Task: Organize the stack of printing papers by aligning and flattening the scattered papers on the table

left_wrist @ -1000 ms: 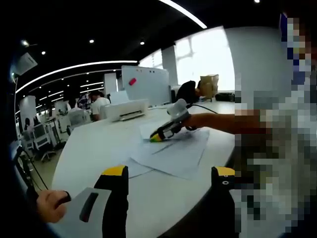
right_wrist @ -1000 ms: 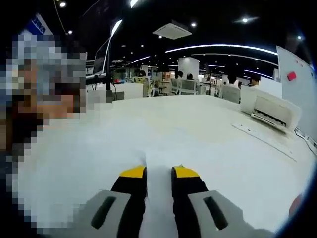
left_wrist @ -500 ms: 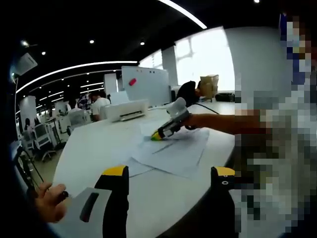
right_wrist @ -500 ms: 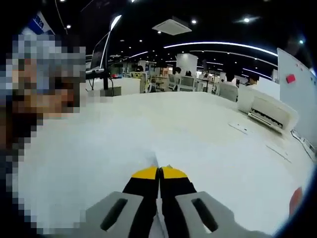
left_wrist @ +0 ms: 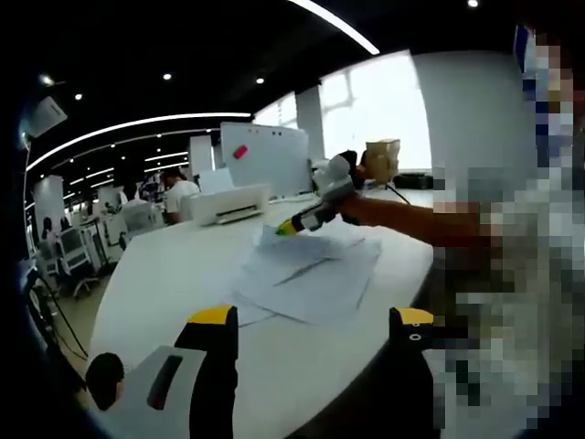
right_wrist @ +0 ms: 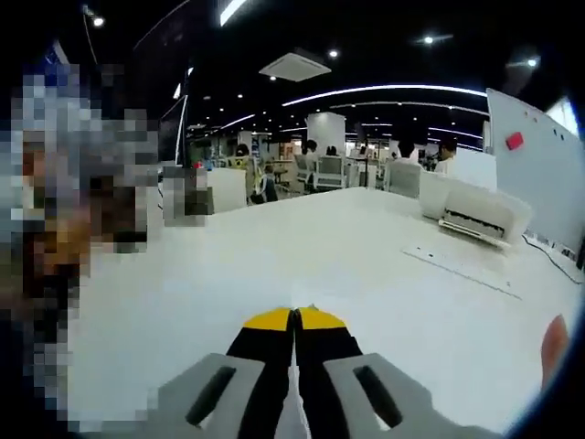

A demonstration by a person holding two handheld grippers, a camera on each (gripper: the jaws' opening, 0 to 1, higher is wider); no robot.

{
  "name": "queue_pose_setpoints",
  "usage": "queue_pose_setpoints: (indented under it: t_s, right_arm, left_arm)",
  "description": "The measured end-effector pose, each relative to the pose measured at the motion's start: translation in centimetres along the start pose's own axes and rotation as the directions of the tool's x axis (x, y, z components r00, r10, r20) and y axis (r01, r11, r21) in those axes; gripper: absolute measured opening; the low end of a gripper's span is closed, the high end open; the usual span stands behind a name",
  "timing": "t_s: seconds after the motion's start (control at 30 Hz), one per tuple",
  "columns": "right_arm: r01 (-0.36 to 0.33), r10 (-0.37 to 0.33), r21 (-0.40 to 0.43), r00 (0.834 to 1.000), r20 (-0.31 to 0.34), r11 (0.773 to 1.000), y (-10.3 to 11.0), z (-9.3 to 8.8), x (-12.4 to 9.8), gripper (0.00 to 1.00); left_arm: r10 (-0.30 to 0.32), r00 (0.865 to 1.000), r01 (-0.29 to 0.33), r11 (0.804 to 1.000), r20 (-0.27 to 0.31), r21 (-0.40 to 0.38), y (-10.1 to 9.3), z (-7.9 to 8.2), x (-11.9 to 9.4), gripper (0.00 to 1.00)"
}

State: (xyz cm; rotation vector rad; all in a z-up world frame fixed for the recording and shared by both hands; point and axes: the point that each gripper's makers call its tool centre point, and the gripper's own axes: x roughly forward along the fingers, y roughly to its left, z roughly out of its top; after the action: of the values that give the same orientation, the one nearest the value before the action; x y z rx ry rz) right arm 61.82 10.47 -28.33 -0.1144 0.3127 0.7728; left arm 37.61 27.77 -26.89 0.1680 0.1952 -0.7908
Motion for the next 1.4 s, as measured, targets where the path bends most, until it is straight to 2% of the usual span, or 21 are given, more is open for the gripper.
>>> queue_pose_setpoints:
  t_s: [0.23,0.37,0.4,0.6,0.67,0.77,0.8,0.97,1.07,1.17,1.23,1.27,1.3,1.4]
  right_arm:
    - [0.012,-0.007,-0.041,0.993,0.117,0.999,1.0,5.9,-4.3,0.0]
    - [0.024,-0.003,-0.115,0.983,0.183,0.993,2.1,9.0,-6.8,0.0]
    - [0.023,0.005,-0.129,0.978,0.211,0.991,2.5,10.0,-7.6,0.0]
    - [-0.034,0.078,-0.166,0.96,0.267,0.985,5.1,14.5,-12.2,0.0]
    - [-0.09,0.132,-0.165,0.956,0.261,0.982,6.2,15.4,-13.2,0.0]
    - [-0.099,0.142,-0.175,0.957,0.253,0.98,6.6,16.2,-14.0,0.0]
    - [-0.125,0.167,-0.179,0.955,0.243,0.976,7.1,16.5,-14.5,0.0]
    - [-0.237,0.278,-0.214,0.942,0.186,0.947,9.7,17.4,-16.0,0.0]
    - [-0.274,0.315,-0.244,0.938,0.148,0.93,10.8,17.5,-16.2,0.0]
    - [-0.359,0.392,-0.239,0.913,0.111,0.902,12.9,17.2,-16.4,0.0]
    - [-0.423,0.451,-0.225,0.887,0.094,0.878,14.3,17.0,-16.7,0.0]
    - [-0.428,0.453,-0.216,0.888,0.083,0.878,14.5,17.0,-16.7,0.0]
    - [-0.463,0.486,-0.233,0.872,0.052,0.855,15.2,16.7,-16.9,0.0]
    - [-0.525,0.539,-0.253,0.842,-0.016,0.813,16.6,16.8,-17.2,0.0]
  left_arm:
    - [-0.007,1.0,0.007,1.0,0.011,0.013,-0.6,0.7,0.2,0.7]
    - [-0.009,1.0,0.009,1.0,0.006,0.018,-0.9,0.8,0.5,0.7]
    - [-0.009,1.0,0.009,1.0,0.006,0.02,-0.9,0.8,0.5,0.7]
    - [-0.011,1.0,0.011,1.0,0.003,0.025,-1.3,1.0,0.6,0.7]
    - [-0.012,1.0,0.012,1.0,0.009,0.028,-1.4,1.3,0.6,0.7]
    - [-0.015,1.0,0.015,0.999,0.012,0.032,-1.5,1.5,0.6,0.7]
    - [-0.016,1.0,0.016,0.999,0.015,0.034,-1.6,1.7,0.6,0.7]
    - [-0.015,1.0,0.014,0.999,0.019,0.052,-1.2,2.5,0.7,0.7]
    - [-0.007,1.0,0.005,0.996,0.025,0.089,-0.3,3.8,0.8,0.71]
    - [-0.016,1.0,0.013,0.993,0.021,0.119,0.7,5.0,1.0,0.73]
    - [-0.034,0.999,0.031,0.992,0.019,0.121,1.4,6.0,1.2,0.74]
    - [-0.06,0.998,0.056,0.99,0.022,0.127,1.3,6.5,1.2,0.74]
    - [-0.081,0.996,0.076,0.989,0.036,0.123,1.3,7.1,1.2,0.75]
    - [-0.095,0.995,0.092,0.99,0.027,0.109,1.9,8.2,1.4,0.75]
